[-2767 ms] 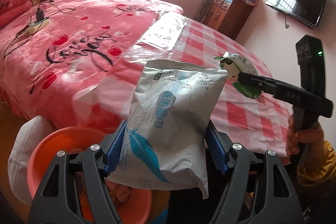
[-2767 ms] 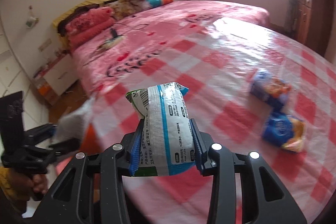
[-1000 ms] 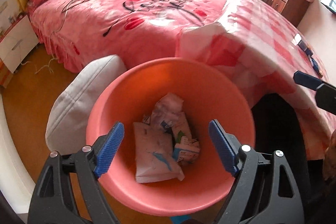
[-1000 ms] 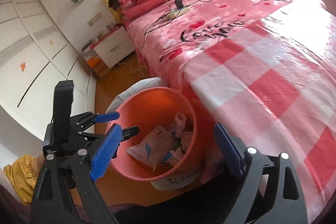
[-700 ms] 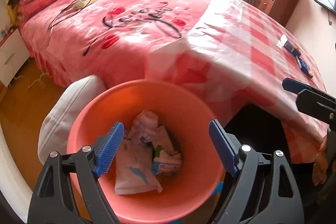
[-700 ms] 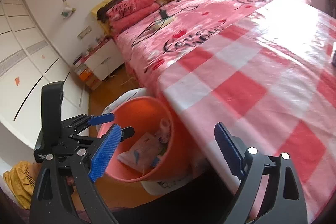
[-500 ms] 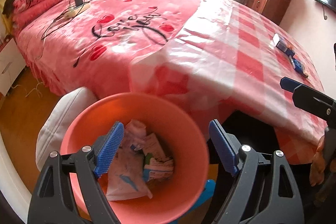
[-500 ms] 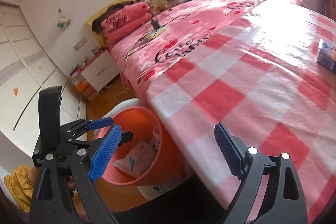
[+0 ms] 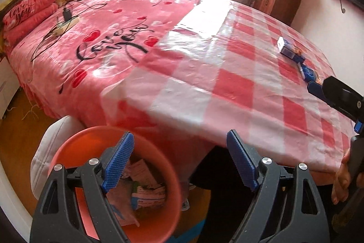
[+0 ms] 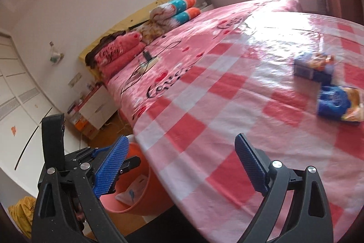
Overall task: Collect trash
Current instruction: 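Move both open tools back to the two blue tissue packs on the sheet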
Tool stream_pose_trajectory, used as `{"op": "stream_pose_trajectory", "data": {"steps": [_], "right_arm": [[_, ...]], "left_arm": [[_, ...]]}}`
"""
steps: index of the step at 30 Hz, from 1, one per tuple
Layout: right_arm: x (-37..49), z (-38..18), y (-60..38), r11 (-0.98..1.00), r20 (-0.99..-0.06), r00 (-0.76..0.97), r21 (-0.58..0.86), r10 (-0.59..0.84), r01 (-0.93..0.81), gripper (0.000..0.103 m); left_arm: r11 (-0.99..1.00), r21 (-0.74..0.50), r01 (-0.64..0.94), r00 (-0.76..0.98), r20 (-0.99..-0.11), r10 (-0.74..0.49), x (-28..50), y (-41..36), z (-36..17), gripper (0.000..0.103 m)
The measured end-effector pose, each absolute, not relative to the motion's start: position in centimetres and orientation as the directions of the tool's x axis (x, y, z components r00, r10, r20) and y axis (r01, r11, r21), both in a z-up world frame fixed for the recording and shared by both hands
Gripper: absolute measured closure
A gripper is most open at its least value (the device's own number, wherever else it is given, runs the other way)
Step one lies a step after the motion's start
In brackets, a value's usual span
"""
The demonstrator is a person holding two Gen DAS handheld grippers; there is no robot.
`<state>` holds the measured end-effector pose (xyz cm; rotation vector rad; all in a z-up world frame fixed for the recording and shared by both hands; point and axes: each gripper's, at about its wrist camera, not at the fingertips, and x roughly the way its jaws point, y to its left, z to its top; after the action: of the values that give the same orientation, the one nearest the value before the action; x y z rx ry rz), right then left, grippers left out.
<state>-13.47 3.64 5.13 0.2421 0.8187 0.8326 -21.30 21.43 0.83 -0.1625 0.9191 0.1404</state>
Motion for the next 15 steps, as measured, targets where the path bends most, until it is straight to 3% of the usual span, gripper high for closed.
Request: {"op": "stream_pose_trajectory", "data": {"steps": [15], "right_arm": [[-11.0,5.1,-3.3,0.731,-0.525,0.509,0.516,0.682,-0.447,0.009]], "left_arm": [[0.998,-0.044,-0.051,0.614,-0.789,-0.004,-17.5,14.5,2.4,0.019]]}}
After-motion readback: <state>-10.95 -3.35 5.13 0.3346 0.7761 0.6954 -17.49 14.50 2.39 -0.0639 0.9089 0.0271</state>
